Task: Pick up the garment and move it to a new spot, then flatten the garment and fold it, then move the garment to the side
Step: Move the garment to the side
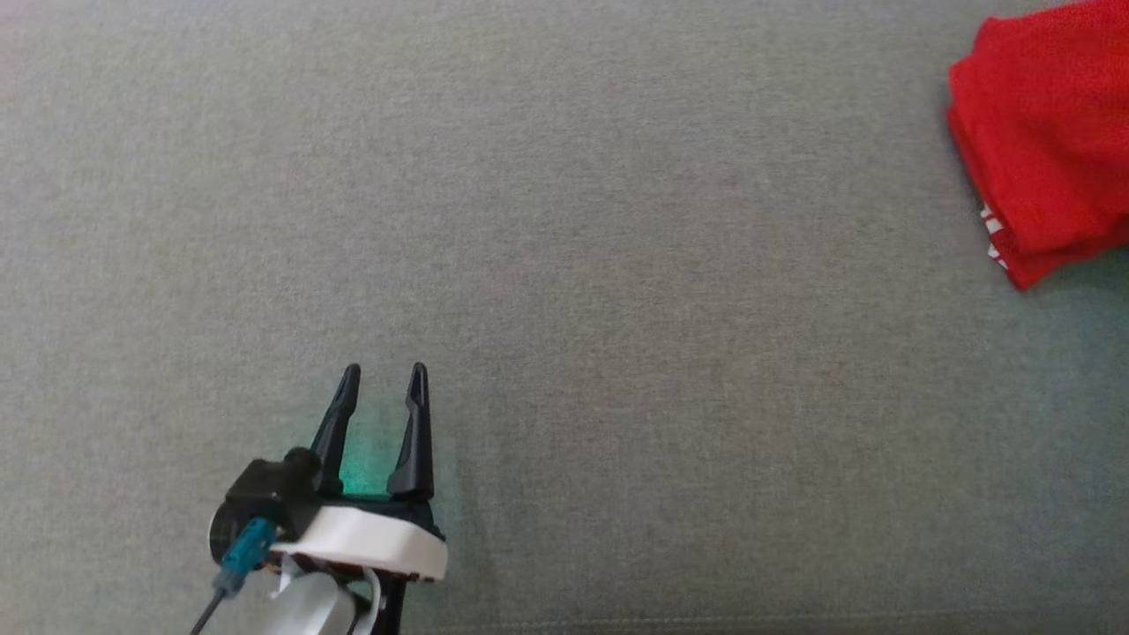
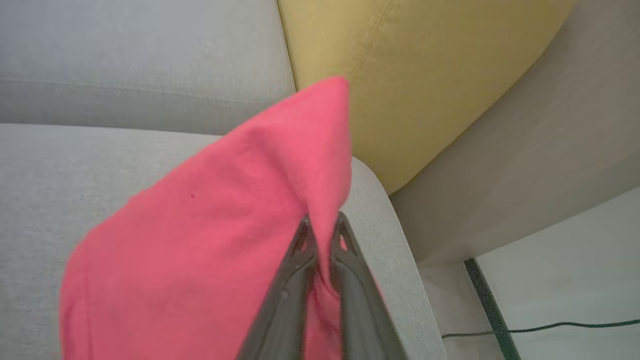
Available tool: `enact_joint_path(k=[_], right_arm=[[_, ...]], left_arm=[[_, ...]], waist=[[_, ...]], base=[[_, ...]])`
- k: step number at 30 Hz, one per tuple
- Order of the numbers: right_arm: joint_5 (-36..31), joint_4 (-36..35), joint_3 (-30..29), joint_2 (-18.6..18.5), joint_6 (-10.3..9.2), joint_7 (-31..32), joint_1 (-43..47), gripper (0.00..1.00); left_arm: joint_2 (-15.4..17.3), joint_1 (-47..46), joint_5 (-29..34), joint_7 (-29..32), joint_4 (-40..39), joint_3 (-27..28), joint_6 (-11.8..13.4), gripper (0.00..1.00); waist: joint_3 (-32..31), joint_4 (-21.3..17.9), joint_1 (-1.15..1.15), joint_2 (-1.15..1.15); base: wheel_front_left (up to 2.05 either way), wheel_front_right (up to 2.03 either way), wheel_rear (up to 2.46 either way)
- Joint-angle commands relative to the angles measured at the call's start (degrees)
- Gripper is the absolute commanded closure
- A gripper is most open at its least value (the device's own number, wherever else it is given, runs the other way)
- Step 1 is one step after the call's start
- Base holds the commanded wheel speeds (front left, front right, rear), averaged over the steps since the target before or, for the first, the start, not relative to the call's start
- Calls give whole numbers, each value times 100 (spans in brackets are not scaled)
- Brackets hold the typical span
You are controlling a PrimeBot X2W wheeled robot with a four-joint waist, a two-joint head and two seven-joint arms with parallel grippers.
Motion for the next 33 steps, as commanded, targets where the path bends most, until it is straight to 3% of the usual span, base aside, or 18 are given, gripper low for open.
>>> enact_joint_path(k=[1,3,4,5,11,16,25,33], right_arm=[[-160,-108,-49,-218,37,-28,-35,100],[-394,17,-246,-251,37,-86,-4,95],[-518,62,-362,-253,37,-173,16,27],[-655,99,-449,-254,37,-283,46,0],[-1239,320,-777,-44,37,-938,122,0],[-1232,488,-697,285,37,-1269,42,0],[-382,453,202,968,37,-2103,319,0],[466,-204,770,1599,37,-2809,1439,0]], left_arm=[[38,-195,78,-77,-133,171,-10,0],[44,-206,93,-79,-125,176,-13,0],[47,-209,99,-80,-122,177,-14,0],[49,-212,104,-81,-119,177,-15,0],[76,-171,121,-82,-101,162,-2,0],[127,-128,100,-63,-86,170,8,0],[235,172,-79,-52,-90,354,144,0],[340,628,-268,-64,-87,598,330,0]], waist=[[48,60,0,0],[62,84,0,0],[68,91,0,0],[70,96,0,0],[-17,17,0,0],[-232,-108,0,0],[-1155,-272,0,0],[-1864,-215,0,0]], base=[[0,0,0],[0,0,0],[0,0,0],[0,0,0],[0,0,0],[0,0,0],[0,0,0],[0,0,0]])
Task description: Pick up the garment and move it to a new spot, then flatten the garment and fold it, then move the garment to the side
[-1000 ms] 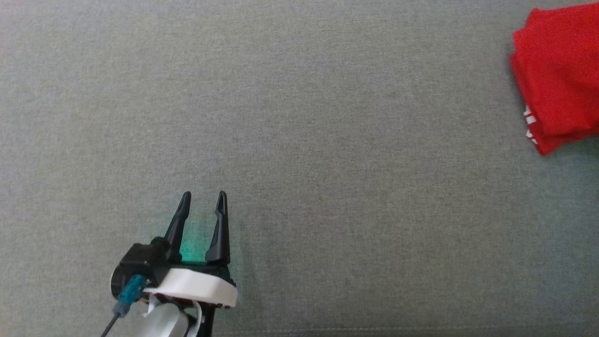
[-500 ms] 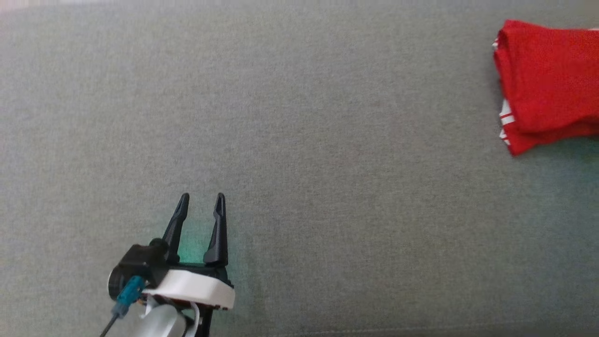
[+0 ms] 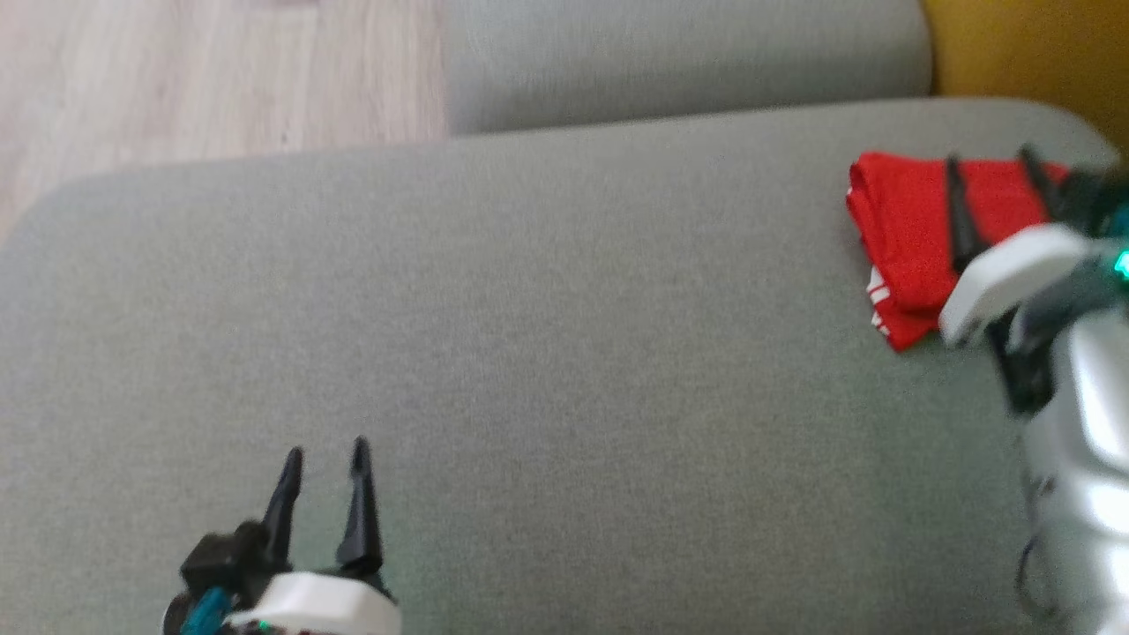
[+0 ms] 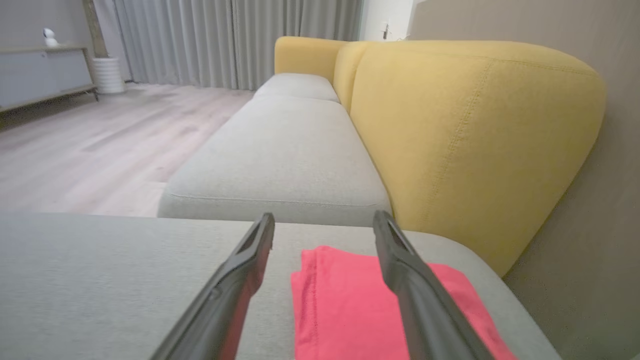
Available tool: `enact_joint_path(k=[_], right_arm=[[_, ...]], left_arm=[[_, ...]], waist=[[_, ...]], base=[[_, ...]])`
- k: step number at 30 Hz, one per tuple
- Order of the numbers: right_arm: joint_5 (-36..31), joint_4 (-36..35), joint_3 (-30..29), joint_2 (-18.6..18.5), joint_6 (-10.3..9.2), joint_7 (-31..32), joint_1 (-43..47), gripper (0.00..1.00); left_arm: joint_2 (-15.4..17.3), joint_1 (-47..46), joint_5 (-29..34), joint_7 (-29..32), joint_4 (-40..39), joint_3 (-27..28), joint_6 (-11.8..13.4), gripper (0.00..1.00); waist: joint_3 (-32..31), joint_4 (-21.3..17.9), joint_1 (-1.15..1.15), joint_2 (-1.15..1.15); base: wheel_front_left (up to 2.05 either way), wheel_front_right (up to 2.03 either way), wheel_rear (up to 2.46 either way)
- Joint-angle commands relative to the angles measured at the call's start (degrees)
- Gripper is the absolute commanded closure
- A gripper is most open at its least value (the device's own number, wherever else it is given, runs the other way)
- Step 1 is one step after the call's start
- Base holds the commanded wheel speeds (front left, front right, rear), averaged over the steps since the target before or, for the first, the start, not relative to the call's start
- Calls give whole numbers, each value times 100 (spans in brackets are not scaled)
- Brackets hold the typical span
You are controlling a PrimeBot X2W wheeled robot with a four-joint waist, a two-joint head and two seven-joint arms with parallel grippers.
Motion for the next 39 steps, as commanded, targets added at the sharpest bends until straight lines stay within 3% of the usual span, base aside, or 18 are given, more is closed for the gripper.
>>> enact_joint_path(k=[1,11,20,39], right_arm=[[102,-376,107,118,37,-162,124,0],[-197,-1734,153,872,37,-718,2019,0],[255,-2728,336,995,37,-859,3445,0],[554,-2839,331,997,37,-980,3821,0]], left_arm=[[152,-70,-62,-43,-149,287,61,0],[246,383,-160,-54,-226,425,170,0],[277,651,-153,-42,-342,358,201,0],[263,577,-20,-25,-313,206,258,0]], waist=[[-226,42,2,0],[-456,195,2,0],[-599,257,2,0],[-623,296,2,0]], base=[[0,0,0],[0,0,0],[0,0,0],[0,0,0]])
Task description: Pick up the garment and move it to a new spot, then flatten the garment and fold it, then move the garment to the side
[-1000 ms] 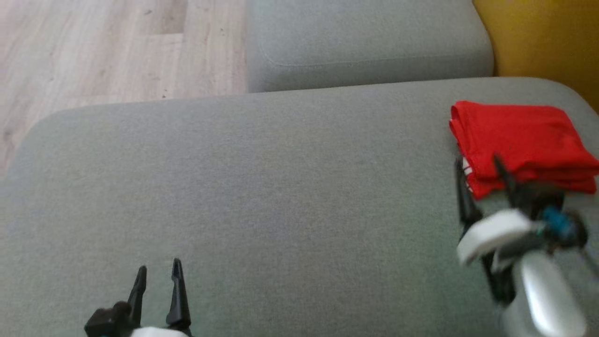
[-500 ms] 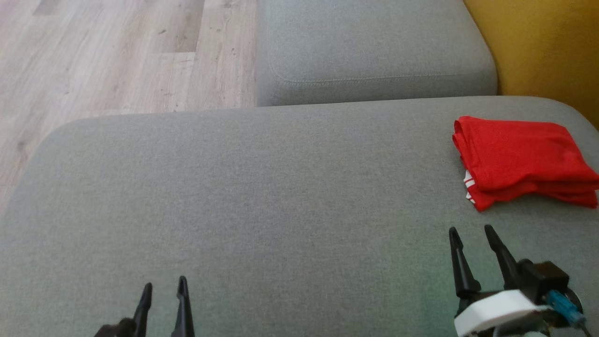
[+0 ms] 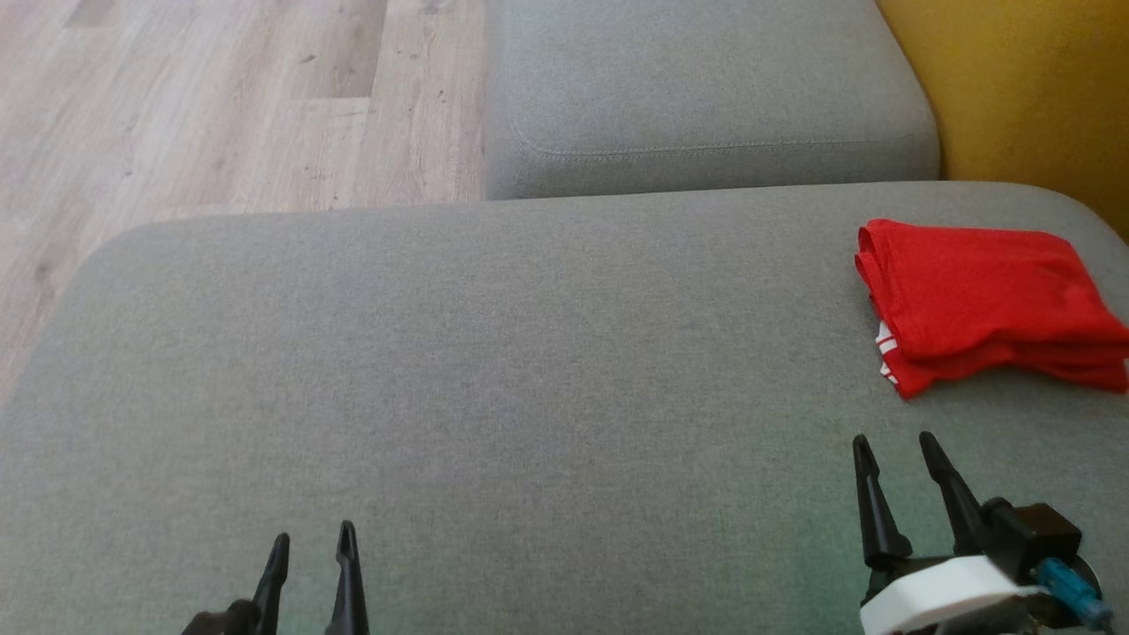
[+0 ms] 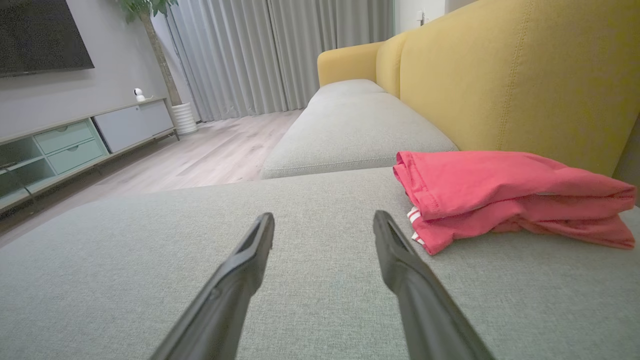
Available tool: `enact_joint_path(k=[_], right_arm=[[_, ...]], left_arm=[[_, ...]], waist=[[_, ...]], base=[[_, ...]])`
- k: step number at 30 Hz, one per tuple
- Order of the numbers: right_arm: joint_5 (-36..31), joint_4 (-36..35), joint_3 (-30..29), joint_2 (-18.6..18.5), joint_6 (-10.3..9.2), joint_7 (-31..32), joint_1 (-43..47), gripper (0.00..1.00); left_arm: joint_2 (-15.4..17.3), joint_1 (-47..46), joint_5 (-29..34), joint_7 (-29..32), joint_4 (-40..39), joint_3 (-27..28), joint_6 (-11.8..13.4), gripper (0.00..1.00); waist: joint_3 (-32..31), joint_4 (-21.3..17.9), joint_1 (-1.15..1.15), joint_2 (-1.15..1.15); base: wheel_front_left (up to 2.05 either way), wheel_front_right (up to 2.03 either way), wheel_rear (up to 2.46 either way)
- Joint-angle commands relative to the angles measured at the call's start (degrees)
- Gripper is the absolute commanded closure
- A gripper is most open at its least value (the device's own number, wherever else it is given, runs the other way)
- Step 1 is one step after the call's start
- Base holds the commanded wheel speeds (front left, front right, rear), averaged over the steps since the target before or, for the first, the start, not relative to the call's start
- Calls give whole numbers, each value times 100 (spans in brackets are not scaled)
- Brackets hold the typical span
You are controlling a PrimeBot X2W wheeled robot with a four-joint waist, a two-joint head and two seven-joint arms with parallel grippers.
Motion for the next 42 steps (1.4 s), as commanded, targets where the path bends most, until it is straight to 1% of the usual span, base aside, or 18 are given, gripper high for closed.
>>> enact_joint_path(k=[1,4,5,9,42], right_arm=[[-13,-183,152,-30,37,-78,-198,0],[-12,-163,167,-29,37,-82,-199,0],[-5,11,12,0,0,-2,0,100],[9,359,14,3,-1,5,117,100],[2252,351,-130,-61,9,342,-260,100]], left_arm=[[85,-303,60,-26,-144,175,30,0],[98,-320,79,-29,-158,157,6,0],[-1,-3,40,1,-7,-10,-5,100],[-116,83,29,3,280,-32,-9,100],[-459,-304,-1408,520,344,846,-593,100]], waist=[[7,-1,0,0],[17,1,0,0],[18,0,0,0],[22,-1,0,0],[165,-51,0,0]], base=[[0,0,0],[0,0,0],[0,0,0],[0,0,0],[0,0,0]])
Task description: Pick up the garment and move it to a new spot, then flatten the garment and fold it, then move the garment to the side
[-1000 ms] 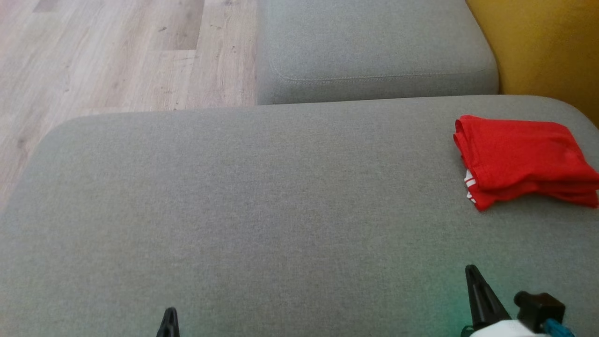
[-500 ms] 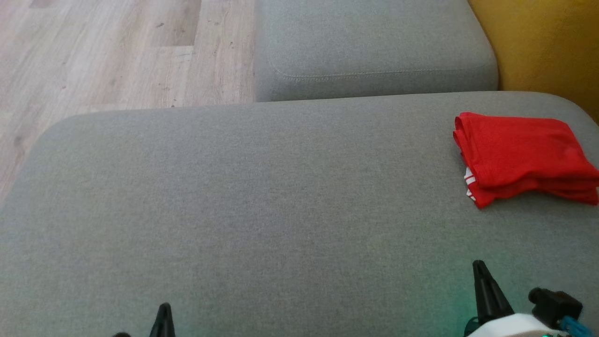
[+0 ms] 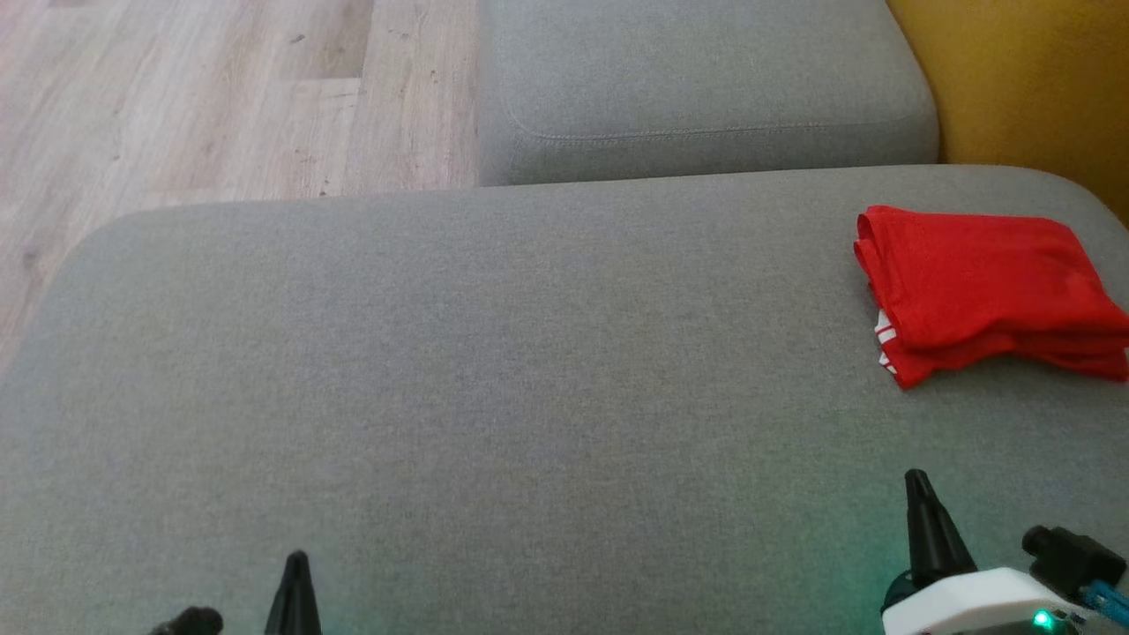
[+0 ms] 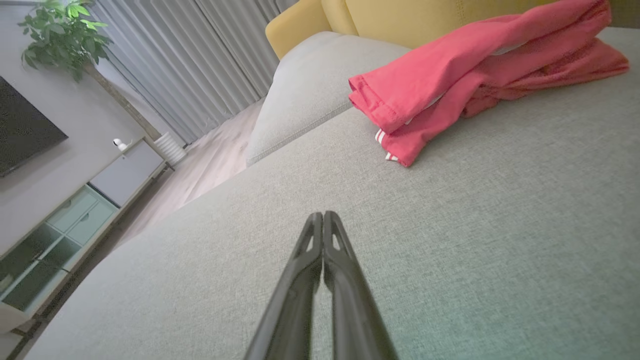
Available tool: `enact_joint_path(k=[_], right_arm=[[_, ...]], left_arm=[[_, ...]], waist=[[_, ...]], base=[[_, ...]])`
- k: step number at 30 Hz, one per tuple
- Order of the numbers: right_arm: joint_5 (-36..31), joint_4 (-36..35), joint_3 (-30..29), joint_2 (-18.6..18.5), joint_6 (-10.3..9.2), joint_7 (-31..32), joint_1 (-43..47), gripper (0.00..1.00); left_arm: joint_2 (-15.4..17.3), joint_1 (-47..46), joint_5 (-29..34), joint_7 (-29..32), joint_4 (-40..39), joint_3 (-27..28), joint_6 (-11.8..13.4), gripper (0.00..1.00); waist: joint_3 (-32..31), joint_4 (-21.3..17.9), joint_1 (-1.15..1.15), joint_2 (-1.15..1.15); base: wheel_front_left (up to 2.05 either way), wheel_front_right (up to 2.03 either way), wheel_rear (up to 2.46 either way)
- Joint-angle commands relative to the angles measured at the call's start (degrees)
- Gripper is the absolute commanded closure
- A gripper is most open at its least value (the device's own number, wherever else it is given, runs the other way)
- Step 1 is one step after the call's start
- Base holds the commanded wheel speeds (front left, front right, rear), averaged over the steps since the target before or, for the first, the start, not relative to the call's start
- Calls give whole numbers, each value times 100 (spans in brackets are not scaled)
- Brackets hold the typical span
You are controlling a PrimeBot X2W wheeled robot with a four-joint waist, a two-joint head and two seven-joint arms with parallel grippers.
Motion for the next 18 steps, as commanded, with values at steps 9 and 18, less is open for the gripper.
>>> enact_joint_path(k=[9,18], right_arm=[[665,-189,-54,-72,14,101,-382,100],[1267,-190,-106,-81,17,203,-486,100]], left_arm=[[-83,-414,-421,136,-147,410,-175,100],[-181,-516,-808,282,-137,657,-334,100]], waist=[[37,-13,0,0],[76,-27,0,0]], base=[[0,0,0],[0,0,0]])
